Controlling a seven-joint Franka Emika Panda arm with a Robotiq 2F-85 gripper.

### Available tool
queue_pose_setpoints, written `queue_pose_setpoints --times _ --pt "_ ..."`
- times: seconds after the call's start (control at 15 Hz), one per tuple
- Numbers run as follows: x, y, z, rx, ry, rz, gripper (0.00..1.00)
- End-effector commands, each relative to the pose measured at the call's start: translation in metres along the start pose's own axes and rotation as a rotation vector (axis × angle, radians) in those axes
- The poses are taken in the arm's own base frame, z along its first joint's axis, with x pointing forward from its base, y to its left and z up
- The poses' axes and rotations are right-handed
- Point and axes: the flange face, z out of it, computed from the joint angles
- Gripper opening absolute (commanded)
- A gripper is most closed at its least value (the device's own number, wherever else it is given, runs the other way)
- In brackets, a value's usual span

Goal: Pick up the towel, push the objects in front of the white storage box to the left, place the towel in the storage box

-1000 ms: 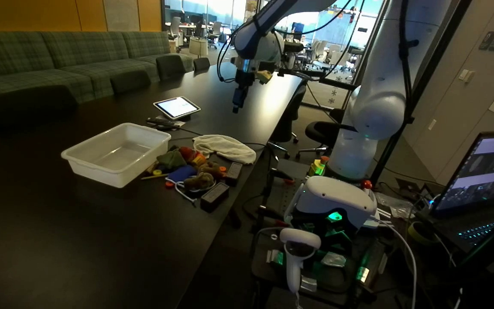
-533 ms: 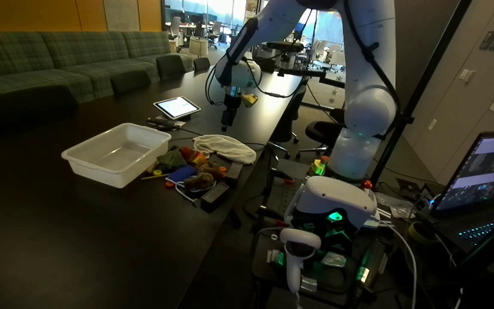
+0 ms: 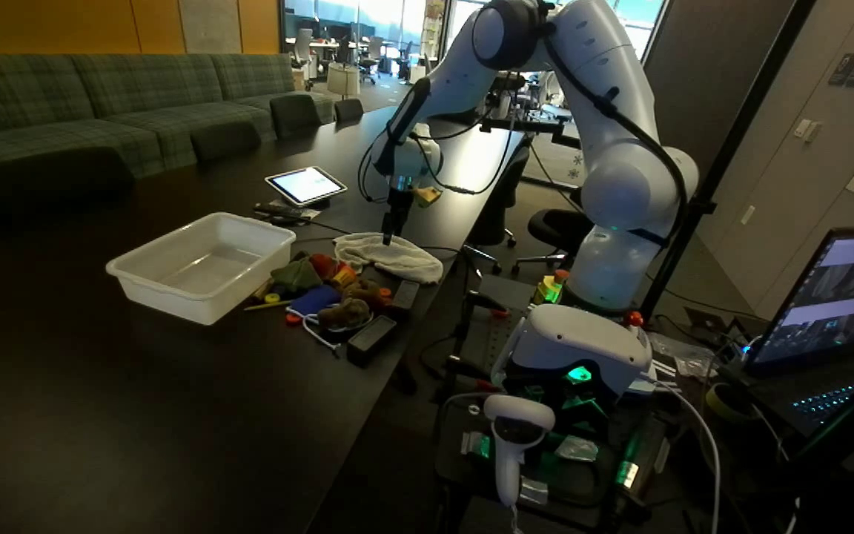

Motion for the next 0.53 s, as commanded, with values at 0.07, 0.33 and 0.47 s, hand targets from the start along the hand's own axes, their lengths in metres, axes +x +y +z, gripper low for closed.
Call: queue_pose_setpoints --times 0.07,0.33,0.47 --pt "0.008 0.019 0.025 0.032 -0.031 -0.028 1.00" --pt "0.003 0.017 0.045 0.071 -0.095 -0.063 1.00" --pt "0.000 0.014 0.060 0.077 -0.127 -0.074 1.00"
